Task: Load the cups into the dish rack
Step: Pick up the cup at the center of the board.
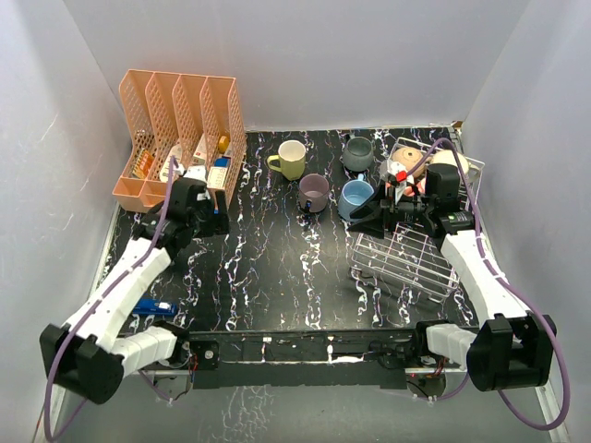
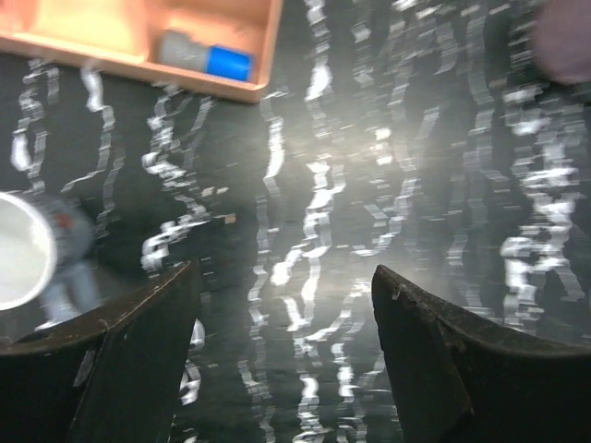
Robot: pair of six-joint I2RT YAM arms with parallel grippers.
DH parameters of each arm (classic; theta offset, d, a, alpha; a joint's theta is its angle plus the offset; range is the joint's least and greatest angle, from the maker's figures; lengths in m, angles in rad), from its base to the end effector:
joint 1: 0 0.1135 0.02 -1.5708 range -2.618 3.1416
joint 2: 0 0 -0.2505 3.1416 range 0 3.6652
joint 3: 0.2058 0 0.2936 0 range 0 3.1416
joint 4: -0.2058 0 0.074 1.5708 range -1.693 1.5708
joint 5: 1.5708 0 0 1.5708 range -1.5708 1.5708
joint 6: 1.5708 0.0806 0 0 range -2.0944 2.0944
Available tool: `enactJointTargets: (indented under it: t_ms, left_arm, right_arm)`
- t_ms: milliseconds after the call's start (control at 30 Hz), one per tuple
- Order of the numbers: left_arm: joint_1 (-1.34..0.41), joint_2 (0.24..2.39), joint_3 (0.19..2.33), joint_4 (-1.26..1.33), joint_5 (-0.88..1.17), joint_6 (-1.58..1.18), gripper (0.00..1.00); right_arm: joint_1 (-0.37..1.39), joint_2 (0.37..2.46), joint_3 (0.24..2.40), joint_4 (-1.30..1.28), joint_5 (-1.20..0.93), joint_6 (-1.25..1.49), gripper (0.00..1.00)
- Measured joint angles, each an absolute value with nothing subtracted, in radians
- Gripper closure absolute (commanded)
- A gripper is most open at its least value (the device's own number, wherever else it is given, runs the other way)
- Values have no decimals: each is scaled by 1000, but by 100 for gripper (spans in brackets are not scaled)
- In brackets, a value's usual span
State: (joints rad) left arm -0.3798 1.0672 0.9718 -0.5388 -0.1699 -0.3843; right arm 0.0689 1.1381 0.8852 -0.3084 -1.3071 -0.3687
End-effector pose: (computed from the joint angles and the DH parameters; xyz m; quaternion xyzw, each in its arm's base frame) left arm 0.2972 -0.1040 0.2743 -0.0403 0.8890 -0.0974 0.4455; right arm 0.2826 0.0975 0.2765 -0.4378 0.6145 0.4689 0.4591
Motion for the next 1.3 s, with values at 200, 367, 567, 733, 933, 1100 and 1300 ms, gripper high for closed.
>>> enactJointTargets:
  t_ms: [200, 367, 567, 733, 933, 1100, 1300]
  left_arm:
    - [-217, 1213, 987, -638, -220, -252, 39]
    - [-11, 1228, 999, -630, -156, -223, 41]
    - [85, 1284, 1028, -591, -113, -238, 50]
    - [115, 1326, 1023, -571, -131, -281, 61]
    - [117, 1325, 972, -517, -198, -368, 67]
    - [117, 1351, 956, -510, -257, -450, 68]
    - [117, 1384, 952, -503, -277, -506, 71]
  right_arm:
    - [67, 1112, 865, -281, -1282, -358, 58]
    - [67, 1112, 857, -261, -1273, -352, 58]
    - [65, 1112, 853, -257, -1255, -349, 58]
    - [65, 1118, 853, -256, -1245, -349, 58]
    - [65, 1135, 852, -253, -1243, -346, 58]
    - [65, 1136, 838, -239, -1238, -342, 59]
    - [65, 1136, 823, -233, -1237, -338, 59]
